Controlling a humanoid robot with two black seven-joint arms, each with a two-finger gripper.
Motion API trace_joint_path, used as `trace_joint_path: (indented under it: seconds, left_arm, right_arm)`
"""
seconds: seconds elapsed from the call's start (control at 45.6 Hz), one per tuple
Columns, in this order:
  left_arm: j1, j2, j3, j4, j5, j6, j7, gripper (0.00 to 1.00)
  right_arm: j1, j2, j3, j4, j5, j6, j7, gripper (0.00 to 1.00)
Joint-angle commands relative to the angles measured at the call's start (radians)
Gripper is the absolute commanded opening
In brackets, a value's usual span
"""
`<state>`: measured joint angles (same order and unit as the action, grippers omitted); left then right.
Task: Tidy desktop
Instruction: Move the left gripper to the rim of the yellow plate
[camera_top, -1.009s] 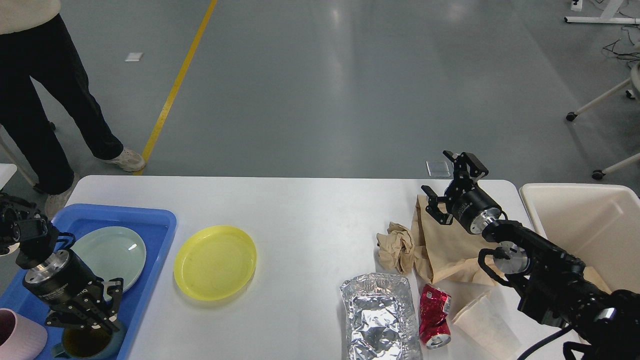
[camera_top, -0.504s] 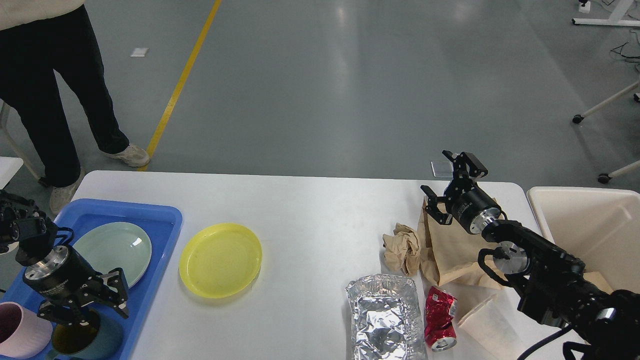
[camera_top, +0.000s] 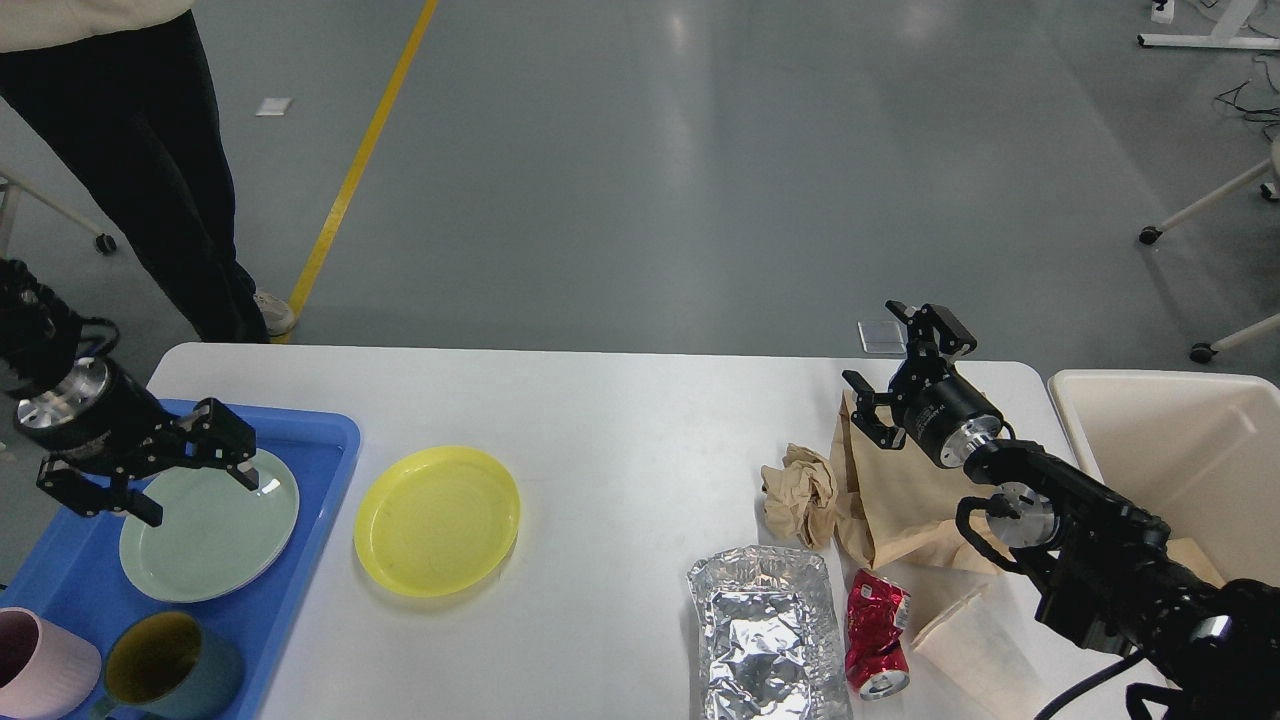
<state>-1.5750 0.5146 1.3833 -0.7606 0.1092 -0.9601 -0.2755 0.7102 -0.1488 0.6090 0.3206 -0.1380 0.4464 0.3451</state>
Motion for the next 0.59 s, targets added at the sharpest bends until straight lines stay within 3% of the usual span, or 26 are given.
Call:
trace_joint_path:
  seconds: [0.0, 0.219, 0.57]
  left_arm:
    - [-0.086, -0.03, -0.012, 0.0, 0.0, 0.0, 0.004, 0.95]
    - [-0.094, -0.171, -0.021, -0.002, -0.003, 0.0, -0.005, 0.95]
    - [-0.071, -0.278, -0.02, -0.063, -0.002, 0.0, 0.007, 0.95]
  right_arm:
    - [0.0, 0.0, 0.0, 0.0, 0.0, 0.0, 0.0, 1.0]
    - [0.0, 0.0, 0.0, 0.0, 0.0, 0.0, 0.0, 1.0]
    - [0.0, 0.0, 0.0, 0.0, 0.0, 0.0, 0.0, 1.0]
